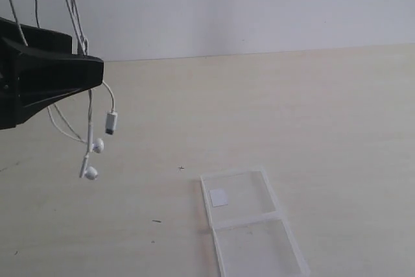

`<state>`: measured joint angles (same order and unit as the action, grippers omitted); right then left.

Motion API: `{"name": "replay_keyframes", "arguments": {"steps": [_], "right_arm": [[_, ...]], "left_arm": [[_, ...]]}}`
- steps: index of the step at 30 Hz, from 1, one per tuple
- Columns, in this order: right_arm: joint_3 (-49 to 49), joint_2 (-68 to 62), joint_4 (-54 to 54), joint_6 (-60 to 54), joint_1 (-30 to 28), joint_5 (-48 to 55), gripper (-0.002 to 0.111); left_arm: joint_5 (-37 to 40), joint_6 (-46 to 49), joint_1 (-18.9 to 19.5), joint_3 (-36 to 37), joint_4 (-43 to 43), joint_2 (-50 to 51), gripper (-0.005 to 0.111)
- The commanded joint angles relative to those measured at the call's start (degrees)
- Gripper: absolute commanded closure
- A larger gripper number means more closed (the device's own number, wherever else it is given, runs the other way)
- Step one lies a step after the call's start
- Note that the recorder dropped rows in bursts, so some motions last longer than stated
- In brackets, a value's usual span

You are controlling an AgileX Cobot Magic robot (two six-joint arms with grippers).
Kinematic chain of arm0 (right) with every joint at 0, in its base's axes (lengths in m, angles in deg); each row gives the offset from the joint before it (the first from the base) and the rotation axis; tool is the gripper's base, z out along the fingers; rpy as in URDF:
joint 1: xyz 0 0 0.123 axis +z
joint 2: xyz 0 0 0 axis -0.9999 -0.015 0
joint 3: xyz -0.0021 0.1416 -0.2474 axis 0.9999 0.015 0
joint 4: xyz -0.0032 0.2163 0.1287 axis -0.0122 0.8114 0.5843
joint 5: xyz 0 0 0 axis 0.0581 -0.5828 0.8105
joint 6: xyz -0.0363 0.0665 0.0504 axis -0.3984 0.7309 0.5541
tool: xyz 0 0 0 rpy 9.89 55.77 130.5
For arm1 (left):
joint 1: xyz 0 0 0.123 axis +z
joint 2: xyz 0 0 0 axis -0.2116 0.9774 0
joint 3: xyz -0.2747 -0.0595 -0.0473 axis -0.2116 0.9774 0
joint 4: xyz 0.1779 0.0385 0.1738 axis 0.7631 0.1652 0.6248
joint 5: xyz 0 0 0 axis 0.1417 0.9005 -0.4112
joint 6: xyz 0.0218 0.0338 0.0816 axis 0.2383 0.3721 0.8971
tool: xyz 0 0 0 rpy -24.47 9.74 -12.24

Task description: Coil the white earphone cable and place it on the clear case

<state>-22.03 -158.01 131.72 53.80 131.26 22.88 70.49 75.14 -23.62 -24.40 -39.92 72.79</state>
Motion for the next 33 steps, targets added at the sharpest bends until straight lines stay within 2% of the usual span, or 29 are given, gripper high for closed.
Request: {"name": "replay_keyframes", "arguments": {"steps": [1, 4, 8, 20, 26, 33], "right_arm": [[-0.42, -0.12, 2.44, 0.03, 0.47, -3.46, 0.108], [-0.42, -0.4, 3.35, -0.09, 0.47, -3.89, 0.108], [-0.42, -1.16, 3.47, -0.09, 0.47, -4.21, 0.108], [-0.42, -1.14, 11.5, -0.09, 0.47, -9.61, 0.108], [-0.28, -1.3, 13.03, -0.09, 0.47, -10.37, 0.108], [-0.19, -1.4, 14.91, -0.2, 0.47, -10.52, 0.108]], "left_arm": [[0.54, 0.18, 0.0, 0.18, -1.83, 1.51, 0.042], [0.53, 0.18, 0.0, 0.18, -2.1, 2.17, 0.042], [0.69, 3.22, 0.0, 0.18, -6.91, 2.53, 0.042], [0.58, 4.35, 0.0, 0.18, -7.29, 2.53, 0.042], [0.46, 4.71, 0.0, 0.18, -9.4, 2.53, 0.052], [-1.06, 4.84, 0.0, 0.18, -10.04, 2.53, 0.053]]}}
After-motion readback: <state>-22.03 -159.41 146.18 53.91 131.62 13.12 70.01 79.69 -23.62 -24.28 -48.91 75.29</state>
